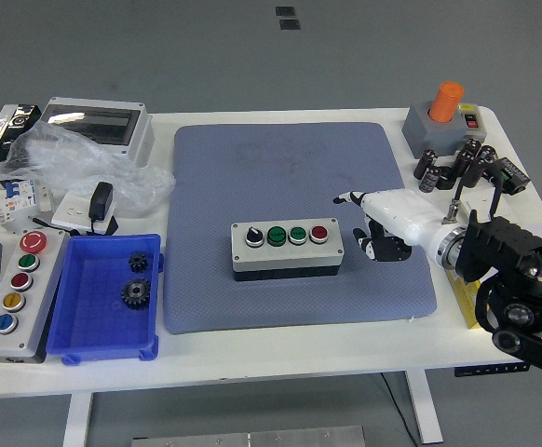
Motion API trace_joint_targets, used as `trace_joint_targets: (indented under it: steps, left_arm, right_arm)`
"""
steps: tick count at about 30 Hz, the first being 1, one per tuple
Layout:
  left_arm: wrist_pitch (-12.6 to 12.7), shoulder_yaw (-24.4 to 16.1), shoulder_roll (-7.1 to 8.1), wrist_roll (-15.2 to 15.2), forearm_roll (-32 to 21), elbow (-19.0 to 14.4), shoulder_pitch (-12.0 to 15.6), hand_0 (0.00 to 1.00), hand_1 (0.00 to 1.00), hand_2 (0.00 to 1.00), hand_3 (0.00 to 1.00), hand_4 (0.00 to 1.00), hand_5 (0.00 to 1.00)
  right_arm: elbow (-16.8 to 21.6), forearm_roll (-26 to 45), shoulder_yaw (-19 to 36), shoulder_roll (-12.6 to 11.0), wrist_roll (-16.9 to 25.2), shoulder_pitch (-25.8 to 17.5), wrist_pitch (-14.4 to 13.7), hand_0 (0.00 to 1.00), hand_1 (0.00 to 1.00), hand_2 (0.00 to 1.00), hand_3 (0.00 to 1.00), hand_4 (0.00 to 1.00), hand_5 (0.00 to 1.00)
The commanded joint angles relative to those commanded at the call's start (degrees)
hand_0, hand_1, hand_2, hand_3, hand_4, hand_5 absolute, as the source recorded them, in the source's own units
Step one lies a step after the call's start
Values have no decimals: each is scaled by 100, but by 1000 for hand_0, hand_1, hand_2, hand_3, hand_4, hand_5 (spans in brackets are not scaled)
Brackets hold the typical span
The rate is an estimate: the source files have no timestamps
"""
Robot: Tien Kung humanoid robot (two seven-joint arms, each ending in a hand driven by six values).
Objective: Pick up the button,place it on the desk,press the button,press the button
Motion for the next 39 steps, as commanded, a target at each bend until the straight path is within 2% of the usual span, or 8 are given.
trace_joint_targets:
  steps: [1, 6, 7, 12, 13, 29, 39]
  left_arm:
    - [-1, 5, 2, -1, -4, 1, -1, 671, 703, 630, 639, 583, 374]
    - [-4, -1, 10, -2, 4, -2, -11, 671, 703, 630, 639, 583, 374]
    - [-4, 2, 11, -2, 1, -2, -13, 671, 705, 631, 638, 583, 373]
    - [-6, 29, 21, -2, -19, -1, -13, 671, 705, 631, 638, 583, 373]
    - [-6, 29, 22, -2, -20, -1, -13, 672, 704, 631, 639, 583, 373]
    - [-8, 1, 40, -28, 1, -8, -37, 672, 705, 633, 638, 585, 377]
    - [-21, 49, 22, -21, -38, -8, -30, 672, 705, 631, 638, 586, 378]
  right_arm:
    - [0, 38, 3, 7, 17, -12, -4, 410, 368, 236, 879, 356, 2]
    - [0, 144, -188, 13, 31, 28, 38, 410, 368, 236, 879, 356, 2]
    - [0, 162, -253, 8, 30, 52, 55, 411, 368, 236, 822, 357, 2]
    - [0, 222, -499, 13, 32, 181, 90, 411, 368, 236, 822, 357, 2]
    - [0, 218, -521, 22, 27, 195, 91, 413, 381, 236, 783, 359, 2]
    - [0, 136, -746, 192, -73, 282, 101, 420, 388, 237, 774, 354, 2]
    - [0, 129, -629, 145, -54, 292, 102, 422, 390, 237, 769, 350, 2]
